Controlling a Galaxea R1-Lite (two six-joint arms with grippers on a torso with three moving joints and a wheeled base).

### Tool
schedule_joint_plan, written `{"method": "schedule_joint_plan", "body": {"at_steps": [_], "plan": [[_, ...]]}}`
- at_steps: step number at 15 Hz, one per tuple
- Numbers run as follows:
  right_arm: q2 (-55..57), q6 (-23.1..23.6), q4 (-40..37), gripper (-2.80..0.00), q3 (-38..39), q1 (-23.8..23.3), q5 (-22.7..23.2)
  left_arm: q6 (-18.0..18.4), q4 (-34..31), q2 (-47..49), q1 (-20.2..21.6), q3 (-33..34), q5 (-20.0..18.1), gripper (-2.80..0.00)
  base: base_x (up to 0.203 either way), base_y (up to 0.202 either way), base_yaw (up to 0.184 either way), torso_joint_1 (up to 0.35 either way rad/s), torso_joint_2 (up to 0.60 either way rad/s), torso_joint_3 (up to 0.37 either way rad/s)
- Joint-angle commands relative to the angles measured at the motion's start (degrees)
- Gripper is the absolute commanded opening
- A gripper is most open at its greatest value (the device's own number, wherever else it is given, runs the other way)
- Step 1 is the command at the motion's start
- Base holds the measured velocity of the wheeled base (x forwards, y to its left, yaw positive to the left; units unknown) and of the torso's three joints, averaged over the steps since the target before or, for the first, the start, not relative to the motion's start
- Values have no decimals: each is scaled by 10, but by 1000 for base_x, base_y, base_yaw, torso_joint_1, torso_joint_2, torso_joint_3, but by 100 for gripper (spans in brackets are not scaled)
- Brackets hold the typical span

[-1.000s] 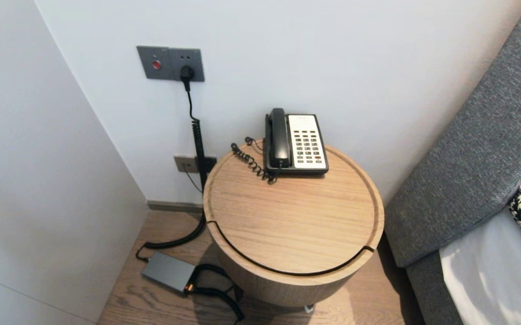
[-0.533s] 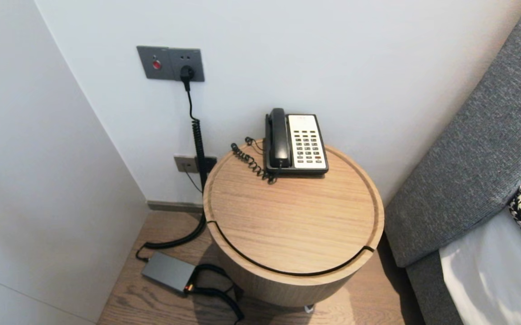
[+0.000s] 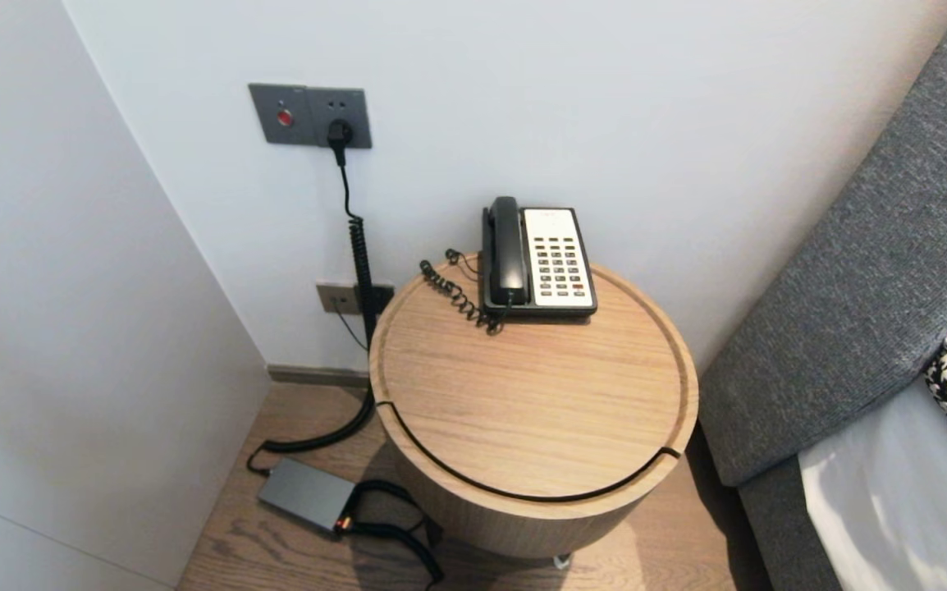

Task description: Open the nightstand drawer

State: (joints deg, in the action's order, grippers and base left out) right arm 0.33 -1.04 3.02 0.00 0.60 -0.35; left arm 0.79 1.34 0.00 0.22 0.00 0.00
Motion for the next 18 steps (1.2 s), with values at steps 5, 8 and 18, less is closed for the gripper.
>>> {"method": "schedule_joint_plan", "body": {"at_steps": [5,8,18], "plan": [[1,0,1,-280,15,0,0,1,1,0,0,8,0,-280,0,0,0,0,0,0],[1,0,1,-280,15,0,0,-1,0,-1,0,8,1,-280,0,0,0,0,0,0],[1,0,1,-280,15,0,0,3,-8,0,0,-18,-1,-280,0,0,0,0,0,0]]}}
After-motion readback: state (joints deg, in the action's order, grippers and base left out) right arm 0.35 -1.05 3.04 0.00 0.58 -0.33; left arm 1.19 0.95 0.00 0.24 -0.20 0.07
